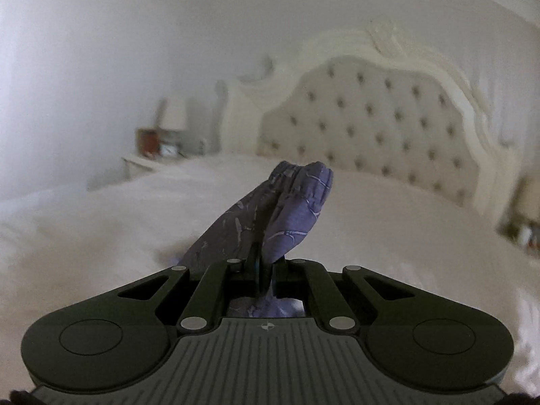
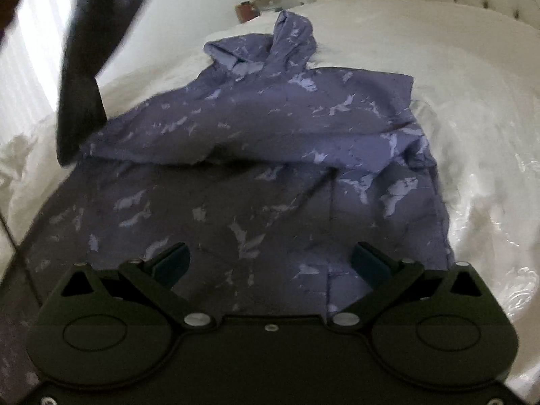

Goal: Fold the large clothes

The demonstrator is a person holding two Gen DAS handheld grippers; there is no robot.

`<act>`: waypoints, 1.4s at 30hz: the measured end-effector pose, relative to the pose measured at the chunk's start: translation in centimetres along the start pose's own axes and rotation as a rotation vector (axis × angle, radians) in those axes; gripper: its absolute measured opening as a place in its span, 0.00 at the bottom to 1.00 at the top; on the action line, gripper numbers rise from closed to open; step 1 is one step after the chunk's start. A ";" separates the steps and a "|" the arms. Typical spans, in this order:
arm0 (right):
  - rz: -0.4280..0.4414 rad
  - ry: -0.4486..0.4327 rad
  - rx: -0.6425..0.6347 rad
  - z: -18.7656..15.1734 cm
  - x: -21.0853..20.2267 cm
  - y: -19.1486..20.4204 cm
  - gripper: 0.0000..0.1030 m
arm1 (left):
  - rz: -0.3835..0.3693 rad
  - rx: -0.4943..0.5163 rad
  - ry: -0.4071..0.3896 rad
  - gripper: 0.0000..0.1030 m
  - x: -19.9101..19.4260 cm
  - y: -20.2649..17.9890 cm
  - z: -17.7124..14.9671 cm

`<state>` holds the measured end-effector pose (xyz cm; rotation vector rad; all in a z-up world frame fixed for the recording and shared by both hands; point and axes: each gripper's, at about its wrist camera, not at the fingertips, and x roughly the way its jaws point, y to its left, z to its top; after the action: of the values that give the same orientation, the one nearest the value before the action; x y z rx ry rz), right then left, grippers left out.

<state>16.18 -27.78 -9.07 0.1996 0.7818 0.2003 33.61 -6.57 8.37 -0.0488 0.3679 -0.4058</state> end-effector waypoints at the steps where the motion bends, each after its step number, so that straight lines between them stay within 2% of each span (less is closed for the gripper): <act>1: 0.005 -0.009 0.010 0.2 -0.2 -0.3 0.99 | -0.013 0.009 0.019 0.06 0.8 -0.8 -1.1; 7: 0.020 -0.015 0.091 0.7 -0.5 -2.0 0.99 | -0.026 0.085 0.157 0.06 4.2 -2.8 -6.7; 12: 0.013 -0.009 0.110 1.0 -0.5 -2.5 0.99 | -0.026 0.120 0.230 0.08 5.7 -3.4 -8.9; 14: 0.011 -0.001 0.107 0.9 -0.2 -2.5 0.99 | -0.042 0.106 0.259 0.18 6.4 -3.3 -9.1; 16: 0.006 0.009 0.099 0.9 0.1 -2.4 0.99 | -0.081 0.053 0.310 0.47 7.3 -3.4 -9.8; 17: 0.004 0.012 0.094 0.9 0.2 -2.4 0.99 | -0.102 0.026 0.336 0.54 7.4 -3.2 -9.9; 18: 0.001 0.016 0.089 0.8 0.3 -2.3 0.99 | -0.115 0.011 0.353 0.73 7.4 -3.1 -10.0; 19: -0.001 0.019 0.084 0.7 0.4 -2.3 0.99 | -0.118 0.007 0.355 0.84 7.1 -3.0 -10.0; 23: -0.006 0.026 0.067 0.5 0.8 -2.1 0.99 | -0.137 0.018 0.311 0.90 5.5 -2.9 -10.0; 25: -0.006 0.034 0.060 0.3 0.9 -2.0 0.99 | -0.141 0.004 0.294 1.00 4.1 -2.3 -9.6; 27: -0.013 0.038 0.041 0.1 1.1 -1.8 1.00 | -0.134 0.008 0.283 1.00 3.0 -1.9 -9.5; 31: -0.029 0.034 -0.004 -0.4 1.2 -1.2 1.00 | -0.068 0.049 0.282 1.00 0.5 0.0 -10.6; 38: -0.025 0.014 -0.007 -0.8 1.5 -1.3 1.00 | 0.152 0.098 0.340 1.00 -3.5 5.9 -14.8; 42: -0.019 -0.003 -0.007 -1.1 1.5 -1.4 1.00 | 0.267 0.063 0.332 1.00 -5.0 9.5 -16.0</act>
<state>16.54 -28.60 -11.16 0.1855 0.7797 0.1843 27.19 4.58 -5.99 0.1299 0.6803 -0.1593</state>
